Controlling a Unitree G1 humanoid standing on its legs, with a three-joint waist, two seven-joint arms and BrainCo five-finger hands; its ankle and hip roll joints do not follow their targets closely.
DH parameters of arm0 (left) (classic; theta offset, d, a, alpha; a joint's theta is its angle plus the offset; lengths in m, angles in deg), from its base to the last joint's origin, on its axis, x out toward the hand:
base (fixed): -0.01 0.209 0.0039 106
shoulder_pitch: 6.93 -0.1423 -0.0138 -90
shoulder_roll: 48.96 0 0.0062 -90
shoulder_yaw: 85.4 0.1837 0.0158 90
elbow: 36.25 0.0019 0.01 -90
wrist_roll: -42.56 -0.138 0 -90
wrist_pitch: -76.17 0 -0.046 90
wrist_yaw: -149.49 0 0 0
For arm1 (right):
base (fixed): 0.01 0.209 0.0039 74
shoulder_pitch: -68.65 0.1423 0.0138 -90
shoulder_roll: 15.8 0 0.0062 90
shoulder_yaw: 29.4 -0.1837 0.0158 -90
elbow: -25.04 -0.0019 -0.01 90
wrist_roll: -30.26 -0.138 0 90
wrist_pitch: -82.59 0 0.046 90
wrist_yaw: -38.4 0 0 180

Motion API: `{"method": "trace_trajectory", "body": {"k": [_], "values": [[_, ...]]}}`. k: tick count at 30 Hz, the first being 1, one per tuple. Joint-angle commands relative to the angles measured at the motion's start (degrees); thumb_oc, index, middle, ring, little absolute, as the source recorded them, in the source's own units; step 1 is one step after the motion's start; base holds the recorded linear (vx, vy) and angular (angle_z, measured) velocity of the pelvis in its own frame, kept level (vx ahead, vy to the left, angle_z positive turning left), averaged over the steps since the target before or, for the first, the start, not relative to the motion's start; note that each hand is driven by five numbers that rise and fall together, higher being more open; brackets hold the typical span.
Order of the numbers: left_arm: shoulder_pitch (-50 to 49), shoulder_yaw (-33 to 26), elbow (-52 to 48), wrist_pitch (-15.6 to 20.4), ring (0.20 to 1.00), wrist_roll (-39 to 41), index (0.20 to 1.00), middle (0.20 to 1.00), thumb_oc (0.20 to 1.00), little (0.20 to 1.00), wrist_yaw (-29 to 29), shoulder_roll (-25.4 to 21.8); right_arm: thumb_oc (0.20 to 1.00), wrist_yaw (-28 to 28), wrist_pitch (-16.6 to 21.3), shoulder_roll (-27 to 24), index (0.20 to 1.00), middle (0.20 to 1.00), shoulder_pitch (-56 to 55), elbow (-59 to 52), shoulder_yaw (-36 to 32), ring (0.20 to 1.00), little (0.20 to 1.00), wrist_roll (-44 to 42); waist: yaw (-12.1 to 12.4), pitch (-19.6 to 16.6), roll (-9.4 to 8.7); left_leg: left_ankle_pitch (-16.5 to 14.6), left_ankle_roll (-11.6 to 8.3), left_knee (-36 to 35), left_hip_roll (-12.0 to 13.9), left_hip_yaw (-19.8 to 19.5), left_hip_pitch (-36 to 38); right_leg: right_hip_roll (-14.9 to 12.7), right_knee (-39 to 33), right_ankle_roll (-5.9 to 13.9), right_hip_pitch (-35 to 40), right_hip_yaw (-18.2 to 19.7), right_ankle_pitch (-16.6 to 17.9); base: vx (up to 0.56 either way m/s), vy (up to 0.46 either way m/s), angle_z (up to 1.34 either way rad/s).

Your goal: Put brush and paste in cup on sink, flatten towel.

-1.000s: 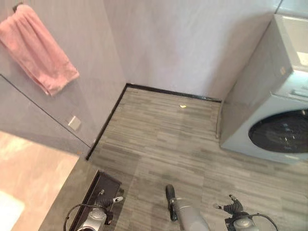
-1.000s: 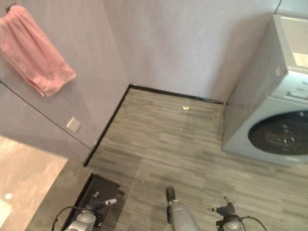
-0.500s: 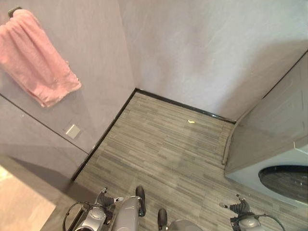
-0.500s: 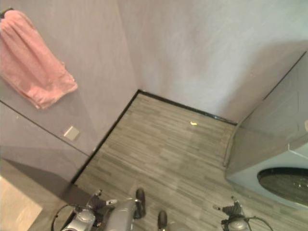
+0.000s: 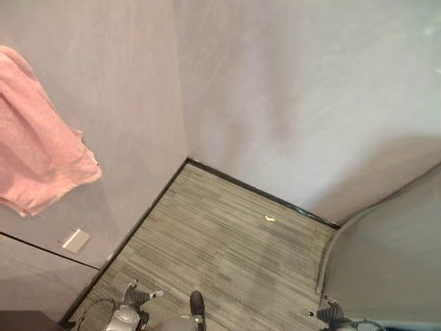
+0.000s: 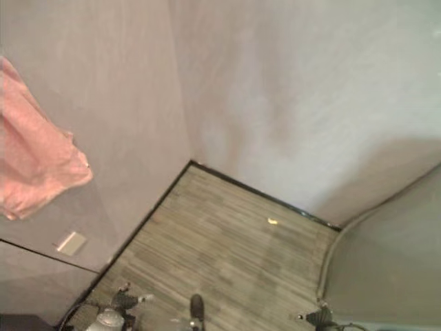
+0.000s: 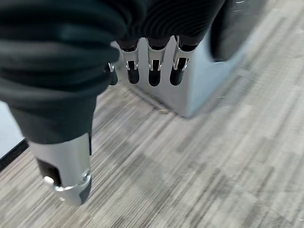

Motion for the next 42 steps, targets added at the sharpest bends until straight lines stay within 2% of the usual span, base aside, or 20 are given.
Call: {"method": "trace_trajectory", "body": {"k": [1,2,3,6,10,13,20,24,26,27,28,30,31,33,34,35,36,37,41,42], "values": [[-1.2,-1.1,-1.0,0.3,1.0,0.0,1.0,1.0,1.0,1.0,1.7,-2.0,1.0,0.0,0.1,-3.7,1.0,1.0,0.4,-1.8,-0.6,1.0,1.0,2.4,1.5,0.7,2.55,-1.4,-6.24,5.5,2.5,2.0,-3.8,-2.5,-5.1,0.79,-2.7,-0.4,20.8,0.13,0.111,0.1],[-1.2,-1.1,-1.1,0.2,1.0,-0.3,1.0,1.0,1.0,1.0,1.7,-2.3,1.0,-0.2,0.0,-3.8,1.0,1.0,0.8,-2.1,-0.2,1.0,1.0,2.6,1.2,1.2,3.16,-1.9,-5.94,4.7,2.5,1.2,-2.2,-2.6,-1.8,0.15,-4.3,-1.0,21.3,0.24,0.114,0.23],[-0.9,-0.7,-0.8,0.1,1.0,-0.9,1.0,1.0,1.0,1.0,1.7,-2.9,1.0,0.1,0.1,-3.7,1.0,1.0,1.4,-2.2,0.2,1.0,1.0,2.4,0.4,2.3,4.27,-2.6,-5.88,3.6,2.1,-1.5,0.7,-2.4,-1.1,-1.49,-9.5,-1.6,17.5,0.34,0.127,0.35],[-0.4,-0.6,0.1,0.5,1.0,-1.2,1.0,1.0,1.0,1.0,1.9,-2.9,1.0,-0.1,0.7,-3.7,1.0,1.0,1.1,-3.3,0.8,1.0,1.0,1.7,-1.2,2.8,5.14,-3.1,-6.77,3.0,1.3,-6.0,3.6,-0.2,-8.9,-3.88,-14.1,-0.6,12.8,0.3,-0.002,0.79],[0.9,0.8,1.8,0.6,1.0,-2.9,1.0,1.0,1.0,1.0,1.5,-2.7,1.0,-0.5,1.0,-4.0,1.0,1.0,0.1,-5.2,2.0,1.0,1.0,1.1,-4.4,4.0,3.16,-5.1,-7.69,3.7,-1.9,-14.1,6.9,4.6,-20.9,-2.66,-18.2,11.4,16.5,0.28,-0.094,1.12],[1.4,2.1,1.7,0.9,1.0,-3.6,1.0,1.0,1.0,1.0,1.3,-2.3,1.0,-0.8,1.0,-4.2,1.0,1.0,-1.2,-5.9,2.6,1.0,1.0,2.1,-4.9,3.8,1.88,-6.1,-8.14,5.2,-3.6,-17.8,6.8,4.0,-24.1,-3.32,-14.7,11.4,16.5,0.12,-0.103,1.89],[1.1,1.9,1.8,1.4,1.0,-2.4,1.0,1.0,1.0,1.0,2.1,-2.1,1.0,-1.8,1.2,-5.6,1.0,1.0,1.7,-4.7,6.7,1.0,1.0,6.0,-3.2,3.0,1.62,-6.6,-10.01,8.5,-3.7,-19.6,3.9,3.4,-27.0,-4.92,-11.5,7.8,15.4,0.07,-0.123,0.73],[1.5,2.0,1.3,1.6,1.0,-1.9,1.0,1.0,1.0,1.0,2.6,-2.3,1.0,-1.5,1.9,-6.8,1.0,1.0,2.0,-8.5,7.0,1.0,1.0,6.6,-3.4,3.8,1.49,-6.0,-11.44,12.2,-3.2,-18.2,0.9,2.4,-27.5,-5.61,-10.9,5.0,14.3,0.02,-0.101,0.46],[2.2,2.4,0.7,1.6,1.0,-1.6,1.0,1.0,1.0,1.0,2.7,-2.1,1.0,-1.2,1.9,-6.7,1.0,1.0,1.7,-8.2,6.7,1.0,1.0,6.6,-4.5,4.3,1.51,-5.3,-11.93,14.2,-1.0,-11.9,-1.1,0.8,-28.3,-5.7,-10.2,2.7,14.0,0.0,-0.03,0.62],[2.2,2.4,0.7,1.6,1.0,-1.6,1.0,1.0,1.0,1.0,2.7,-2.1,1.0,-1.2,1.9,-6.7,1.0,1.0,1.7,-8.1,6.7,1.0,1.0,6.6,-4.5,4.3,1.56,-5.5,-11.94,14.5,-1.0,-11.9,-1.3,0.9,-28.3,-5.7,-10.3,2.7,14.0,0.0,0.001,1.45],[3.1,2.8,-0.2,1.6,1.0,-1.0,1.0,1.0,1.0,1.0,2.7,-2.1,1.0,-1.0,1.7,-6.5,1.0,1.0,1.4,-7.9,6.8,1.0,1.0,6.9,-5.3,4.6,1.65,-5.6,-11.5,12.8,2.8,-5.2,-2.0,-0.5,-29.2,-5.48,-9.5,0.6,13.6,0.02,0.025,1.49],[3.4,3.0,-0.4,1.7,1.0,-1.0,1.0,1.0,1.0,1.0,2.7,-2.1,1.0,-0.9,1.5,-6.2,1.0,1.0,1.2,-7.6,7.0,1.0,1.0,7.2,-5.4,4.4,1.9,-5.2,-11.34,10.3,3.9,-3.9,-1.9,-0.8,-29.8,-5.32,-9.1,-0.3,13.4,0.05,0.052,0.91],[3.7,3.5,-0.6,1.9,1.0,-1.0,1.0,1.0,1.0,1.0,3.1,-2.2,1.0,-1.0,1.3,-5.7,1.0,1.0,1.3,-7.2,7.6,1.0,1.0,7.8,-5.1,3.9,2.27,-2.6,-11.95,6.9,5.1,-4.8,-3.7,-1.2,-30.7,-4.83,-8.3,-0.9,13.2,0.12,0.103,0.31],[3.7,3.5,-0.5,1.8,1.0,-1.0,1.0,1.0,1.0,1.0,3.1,-2.2,1.0,-1.0,1.3,-5.5,1.0,1.0,1.2,-6.8,7.6,1.0,1.0,8.0,-5.2,3.6,2.29,-1.7,-12.33,5.8,5.8,-4.6,-4.1,-1.6,-31.1,-4.73,-7.9,-1.2,13.0,0.16,0.15,0.09],[4.1,3.9,-0.8,1.8,1.0,-0.8,1.0,1.0,1.0,1.0,3.4,-2.2,1.0,-1.1,1.1,-5.1,1.0,1.0,1.0,-5.9,7.4,1.0,1.0,8.0,-5.0,3.5,2.4,3.1,-14.17,3.8,9.8,-3.5,-7.0,-3.0,-31.7,-4.33,-6.7,-1.3,12.5,0.16,0.156,0.07],[4.1,3.9,-0.8,1.8,1.0,-0.8,1.0,1.0,1.0,1.0,3.5,-2.2,1.0,-1.1,1.1,-5.1,1.0,1.0,1.0,-5.9,7.4,1.0,1.0,8.0,-5.1,3.5,2.33,3.1,-14.23,3.7,9.7,-3.6,-7.0,-3.0,-31.6,-4.34,-6.6,-1.4,12.3,0.34,0.306,0.23],[4.0,3.5,-0.8,1.6,1.0,0.1,1.0,1.0,1.0,1.0,3.7,-2.2,1.0,-1.3,0.8,-4.9,1.0,1.0,0.6,-5.7,6.9,1.0,1.0,7.2,-4.7,3.7,2.55,5.8,-15.71,2.7,13.1,-3.8,-8.6,-4.0,-31.2,-3.93,-5.2,-1.1,11.1,0.28,0.234,0.24],[3.9,3.2,-1.1,1.7,1.0,1.1,1.0,1.0,1.0,1.0,3.8,-2.2,1.0,-1.4,0.7,-4.9,1.0,1.0,0.6,-5.7,6.8,1.0,1.0,6.9,-4.3,3.9,2.79,7.1,-16.33,2.0,14.1,-4.5,-9.1,-4.2,-30.9,-3.77,-4.4,-0.9,10.0,0.36,0.321,0.25],[3.0,2.7,-1.5,1.8,1.0,1.9,1.0,1.0,1.0,1.0,3.8,-2.3,1.0,-1.6,0.5,-5.0,1.0,1.0,0.8,-6.3,6.4,1.0,1.0,6.7,-3.9,3.9,3.15,5.4,-15.81,4.1,12.8,-5.9,-9.8,-5.9,-30.1,-2.69,-2.4,1.1,8.7,0.23,0.277,0.05],[3.0,3.3,-2.4,1.8,1.0,1.1,1.0,1.0,1.0,1.0,3.5,-2.7,1.0,-1.4,0.6,-4.7,1.0,1.0,1.0,-6.8,5.4,1.0,1.0,6.4,-4.2,3.4,2.75,3.7,-14.92,7.5,10.6,-5.6,-11.2,-7.7,-29.3,-2.2,-1.8,2.6,8.8,0.23,0.323,-0.4]]}}
